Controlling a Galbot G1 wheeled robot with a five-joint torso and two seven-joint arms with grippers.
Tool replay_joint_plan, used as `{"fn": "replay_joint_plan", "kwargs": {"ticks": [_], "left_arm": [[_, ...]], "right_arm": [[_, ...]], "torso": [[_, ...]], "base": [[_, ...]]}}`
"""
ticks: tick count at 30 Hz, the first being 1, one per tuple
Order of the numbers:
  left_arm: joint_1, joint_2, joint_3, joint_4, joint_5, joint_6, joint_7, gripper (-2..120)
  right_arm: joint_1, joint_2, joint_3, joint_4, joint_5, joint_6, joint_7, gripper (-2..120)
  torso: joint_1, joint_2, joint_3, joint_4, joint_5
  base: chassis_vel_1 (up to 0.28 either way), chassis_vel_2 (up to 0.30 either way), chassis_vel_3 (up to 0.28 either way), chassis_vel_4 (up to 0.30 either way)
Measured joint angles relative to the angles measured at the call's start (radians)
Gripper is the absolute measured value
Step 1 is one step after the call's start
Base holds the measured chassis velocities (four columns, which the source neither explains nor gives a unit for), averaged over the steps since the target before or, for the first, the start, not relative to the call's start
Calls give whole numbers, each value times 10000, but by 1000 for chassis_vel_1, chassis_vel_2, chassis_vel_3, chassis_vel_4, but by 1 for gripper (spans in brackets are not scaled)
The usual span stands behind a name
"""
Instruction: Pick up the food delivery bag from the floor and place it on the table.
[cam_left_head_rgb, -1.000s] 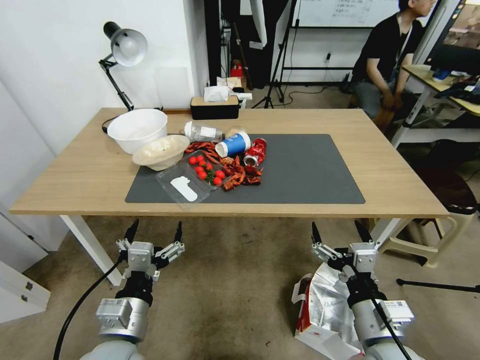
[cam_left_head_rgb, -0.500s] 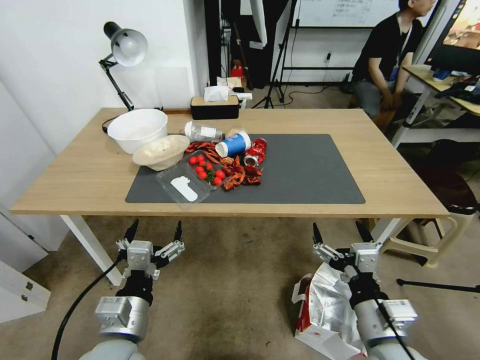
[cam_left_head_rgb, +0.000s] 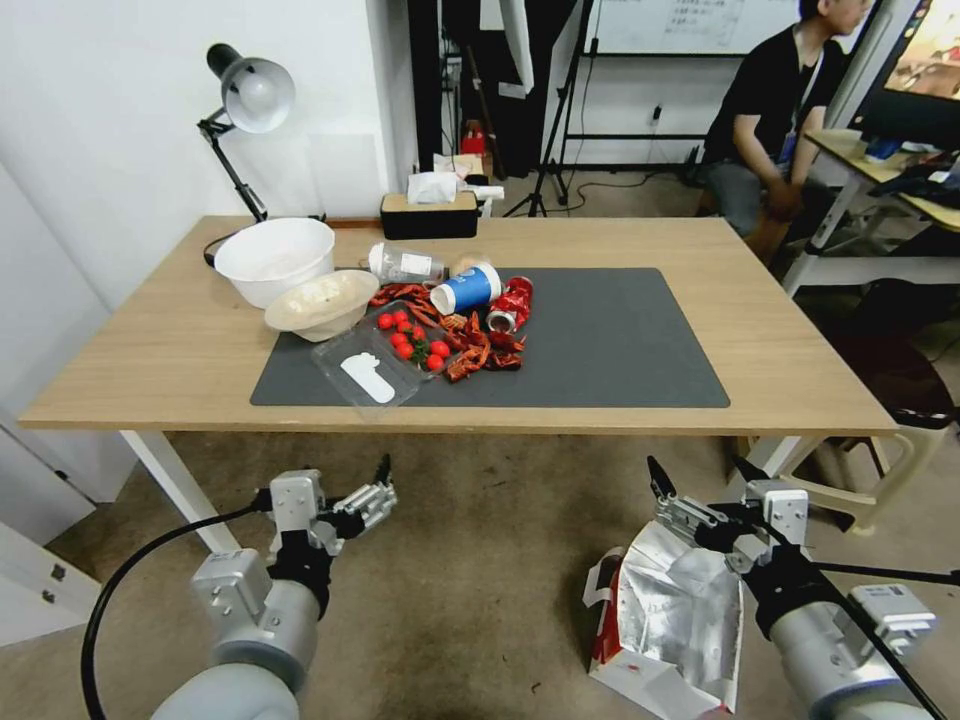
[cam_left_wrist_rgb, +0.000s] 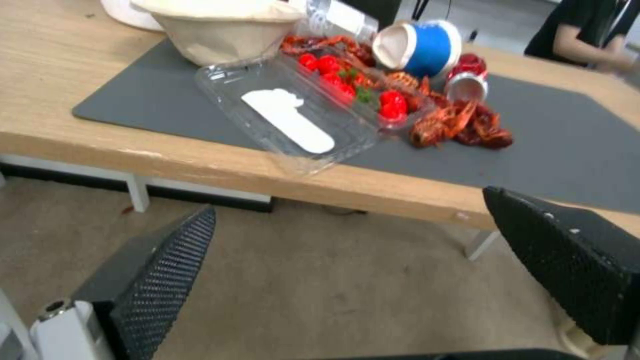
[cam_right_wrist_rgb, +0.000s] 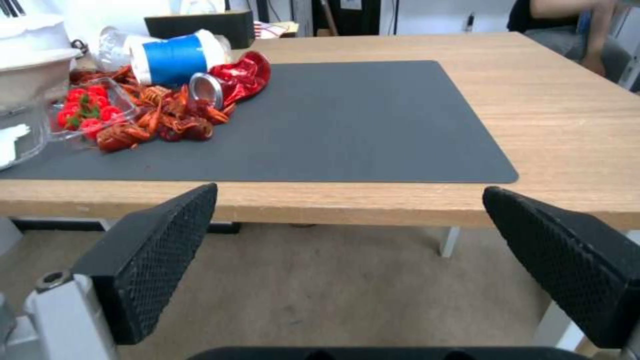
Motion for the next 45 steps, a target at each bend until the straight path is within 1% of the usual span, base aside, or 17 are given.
{"fn": "replay_joint_plan", "kwargs": {"ticks": [3,5,14,19,22,26,27,33,34,37,42,45], "left_arm": [[102,50,12,0,-23,-76,-21,100],[142,53,-22,0,-93,26,-14,100],[238,6,-38,6,-118,60,-47,100],[235,-19,-69,18,-252,240,-98,100],[233,-30,-90,23,-278,246,-111,100],[234,-44,-111,30,-290,245,-135,100],[234,-44,-111,30,-290,245,-135,100],[229,-45,-118,35,-291,261,-135,100],[229,-45,-118,35,-291,261,-135,100],[211,-45,-118,38,-291,327,-143,100],[198,-50,-114,42,-269,324,-145,100],[153,-70,-114,46,-235,313,-145,100]], "right_arm": [[-6,5,-8,0,-53,27,10,100],[-4,4,-19,-3,-117,56,32,100],[14,-9,-57,-18,-168,140,75,100],[21,26,-106,-24,-265,175,79,100],[21,45,-133,-28,-308,197,79,100],[20,49,-150,-33,-331,211,78,100],[20,49,-150,-33,-331,211,78,100],[12,64,-187,-41,-342,189,58,100],[12,64,-187,-41,-342,189,58,100],[34,84,-230,-172,-341,164,14,100],[64,100,-260,-276,-330,151,10,100],[99,68,-267,-369,-305,127,-4,100]], "torso": [[0,0,0,-1,-1],[0,0,1,-1,-1],[0,0,0,-1,-1],[-28,-67,-36,0,-1],[-81,-184,-101,0,-2],[-204,-454,-247,-1,-2],[-204,-454,-247,-1,-2],[-347,-792,-439,-1,-2],[-347,-792,-439,-1,-2],[-456,-1034,-576,-1,-1],[-543,-1228,-683,-1,-1],[-637,-1441,-804,-1,-1]], "base": [[0,0,0,0],[0,0,0,0],[0,0,0,0],[0,0,0,0],[0,0,0,0],[0,0,0,0],[0,0,0,0],[0,0,0,0],[0,0,0,0],[0,0,0,0],[0,0,0,0],[0,0,0,0]]}}
